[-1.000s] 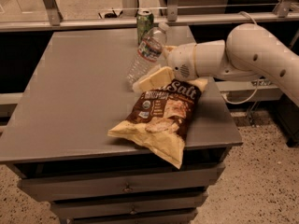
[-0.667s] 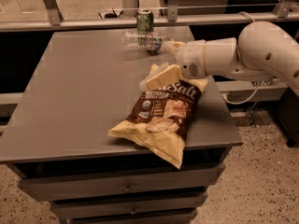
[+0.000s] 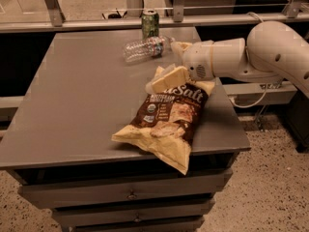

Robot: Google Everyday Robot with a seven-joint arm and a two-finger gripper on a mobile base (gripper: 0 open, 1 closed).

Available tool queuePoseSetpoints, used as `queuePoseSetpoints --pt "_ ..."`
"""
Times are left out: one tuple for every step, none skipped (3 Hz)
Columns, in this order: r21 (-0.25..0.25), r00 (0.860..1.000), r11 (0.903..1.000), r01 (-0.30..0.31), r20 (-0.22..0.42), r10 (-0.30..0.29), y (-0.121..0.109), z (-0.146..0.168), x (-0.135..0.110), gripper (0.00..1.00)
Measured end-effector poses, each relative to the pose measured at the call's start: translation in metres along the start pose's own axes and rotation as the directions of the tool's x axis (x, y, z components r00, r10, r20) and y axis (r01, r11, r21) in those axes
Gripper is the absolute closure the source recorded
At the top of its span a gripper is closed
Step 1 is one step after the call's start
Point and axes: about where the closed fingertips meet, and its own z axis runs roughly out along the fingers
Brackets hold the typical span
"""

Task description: Move water bottle near brown chip bag

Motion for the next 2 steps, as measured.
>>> queuePoseSetpoints --pt "0.024 0.999 0.9992 0.033 -0.027 -0.033 -0.015 0.004 -0.005 0.00" --pt "0.091 0.993 0.9910 0.098 -0.068 -0.092 -0.050 -0.004 -0.024 0.00"
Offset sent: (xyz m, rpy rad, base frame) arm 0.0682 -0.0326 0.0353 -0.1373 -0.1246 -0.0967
